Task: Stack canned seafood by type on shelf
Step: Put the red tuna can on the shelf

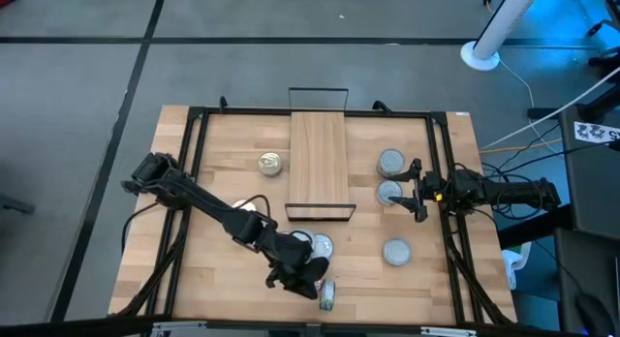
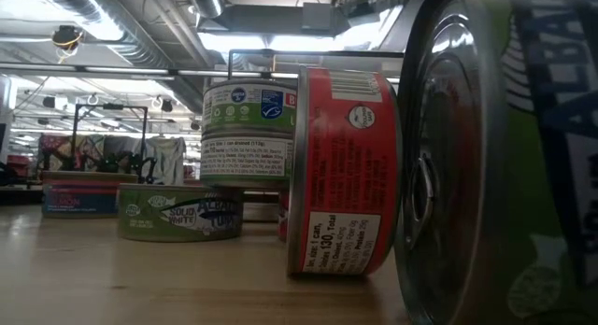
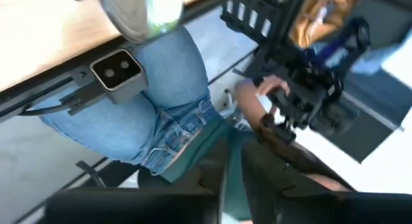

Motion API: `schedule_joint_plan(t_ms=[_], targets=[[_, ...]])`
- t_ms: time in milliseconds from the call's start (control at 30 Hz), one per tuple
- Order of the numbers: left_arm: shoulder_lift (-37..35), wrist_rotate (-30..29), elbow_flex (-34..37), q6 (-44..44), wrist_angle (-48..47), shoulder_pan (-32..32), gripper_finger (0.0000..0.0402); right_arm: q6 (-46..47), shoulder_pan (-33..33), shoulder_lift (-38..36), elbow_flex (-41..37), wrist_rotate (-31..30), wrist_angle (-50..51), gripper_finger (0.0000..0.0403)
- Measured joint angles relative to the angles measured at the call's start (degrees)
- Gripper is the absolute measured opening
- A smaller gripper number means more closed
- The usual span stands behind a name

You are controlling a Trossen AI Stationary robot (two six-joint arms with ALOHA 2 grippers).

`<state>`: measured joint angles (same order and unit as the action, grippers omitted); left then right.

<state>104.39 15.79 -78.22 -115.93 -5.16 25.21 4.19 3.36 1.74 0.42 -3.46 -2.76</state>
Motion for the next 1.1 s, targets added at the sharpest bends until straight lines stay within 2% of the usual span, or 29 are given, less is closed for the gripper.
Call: schedule_joint_plan(t_ms=[133,367,533,633,733,933,1100], targets=[[0.4,0.0,0.0,-3.4,-0.4,0.0,0.0108,0.0,0.0,0.0,0.0,0.0,0.0,0.0293],[0.4,0.0,0.0,-2.6,-0.5,0.3,0.02,0.0,0.0,0.0,0.0,0.0,0.1,0.0293],[0.4,0.0,0.0,-0.3,-2.0,0.4,0.0237,0.0,0.0,0.0,0.0,0.0,0.1,0.0293],[0.4,-1.0,0.0,1.2,-1.9,0.9,0.0243,0.0,0.0,0.0,0.0,0.0,0.1,0.0293],[0.4,-5.0,0.0,2.1,-1.9,1.7,0.0243,0.0,0.0,0.0,0.0,0.0,0.1,0.0293],[0.4,-12.0,0.0,-1.7,-1.9,3.3,0.0229,0.0,0.0,0.0,0.0,0.0,0.4,0.0293],[0.4,-13.6,-3.4,-4.1,-6.1,4.1,0.0212,0.0,0.0,0.0,0.0,0.0,0.6,0.0293]])
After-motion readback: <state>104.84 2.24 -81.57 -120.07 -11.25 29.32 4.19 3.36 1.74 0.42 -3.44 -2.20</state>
